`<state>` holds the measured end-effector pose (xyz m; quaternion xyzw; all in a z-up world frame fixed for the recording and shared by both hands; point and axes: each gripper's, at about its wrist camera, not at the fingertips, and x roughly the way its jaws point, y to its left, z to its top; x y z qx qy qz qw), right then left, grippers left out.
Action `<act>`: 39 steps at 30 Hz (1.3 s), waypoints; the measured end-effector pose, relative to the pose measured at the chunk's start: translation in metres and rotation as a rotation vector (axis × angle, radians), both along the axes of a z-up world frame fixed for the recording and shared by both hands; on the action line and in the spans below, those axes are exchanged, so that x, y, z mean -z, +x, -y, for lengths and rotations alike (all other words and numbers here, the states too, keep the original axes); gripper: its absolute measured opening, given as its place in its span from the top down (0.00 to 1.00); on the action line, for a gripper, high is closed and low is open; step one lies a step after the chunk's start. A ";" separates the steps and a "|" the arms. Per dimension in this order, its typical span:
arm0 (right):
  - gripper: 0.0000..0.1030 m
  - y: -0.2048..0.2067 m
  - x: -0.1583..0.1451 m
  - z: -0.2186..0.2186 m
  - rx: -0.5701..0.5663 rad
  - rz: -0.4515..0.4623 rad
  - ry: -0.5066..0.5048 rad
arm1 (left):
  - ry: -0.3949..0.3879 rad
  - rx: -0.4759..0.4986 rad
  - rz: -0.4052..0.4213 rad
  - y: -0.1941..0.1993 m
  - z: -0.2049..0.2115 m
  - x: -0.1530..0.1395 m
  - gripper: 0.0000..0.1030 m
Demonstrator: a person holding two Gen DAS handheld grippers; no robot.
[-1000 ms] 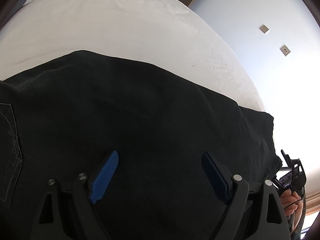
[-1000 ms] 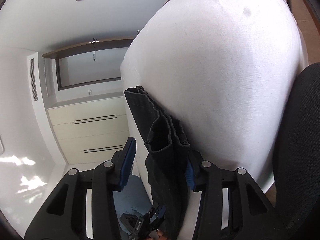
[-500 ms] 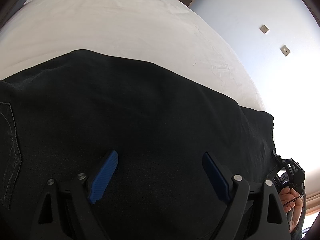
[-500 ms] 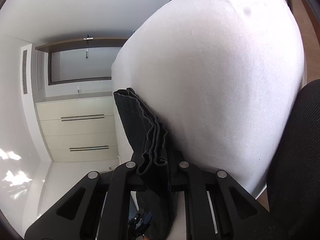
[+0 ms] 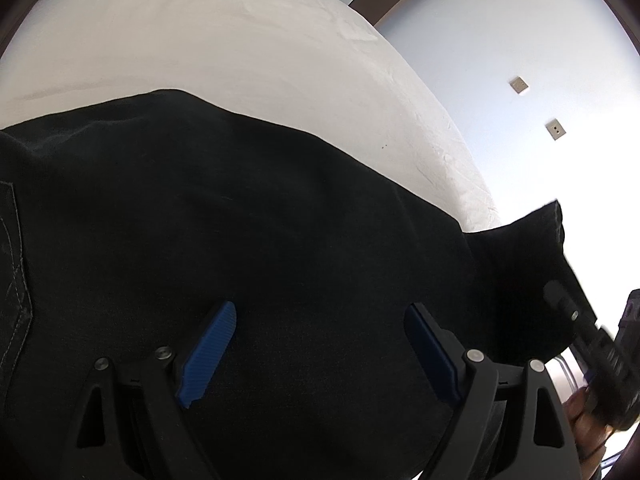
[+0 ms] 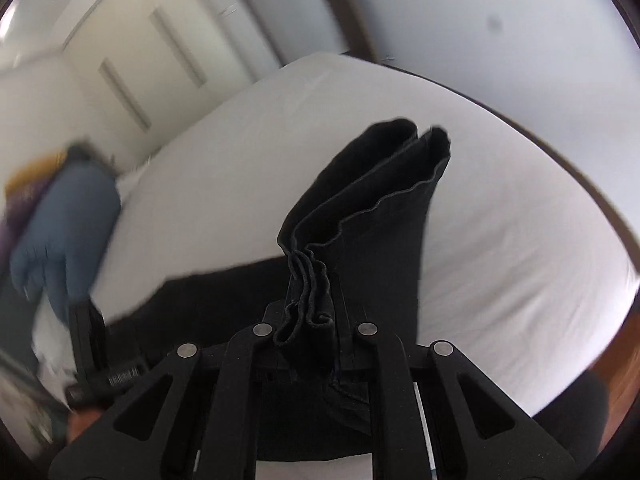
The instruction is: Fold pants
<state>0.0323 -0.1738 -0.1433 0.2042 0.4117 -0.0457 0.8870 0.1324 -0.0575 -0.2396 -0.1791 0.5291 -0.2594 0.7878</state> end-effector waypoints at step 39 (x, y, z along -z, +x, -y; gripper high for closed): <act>0.90 -0.037 -0.025 -0.182 -0.492 0.068 -0.380 | -0.014 0.209 -0.149 0.062 -0.006 -0.057 0.90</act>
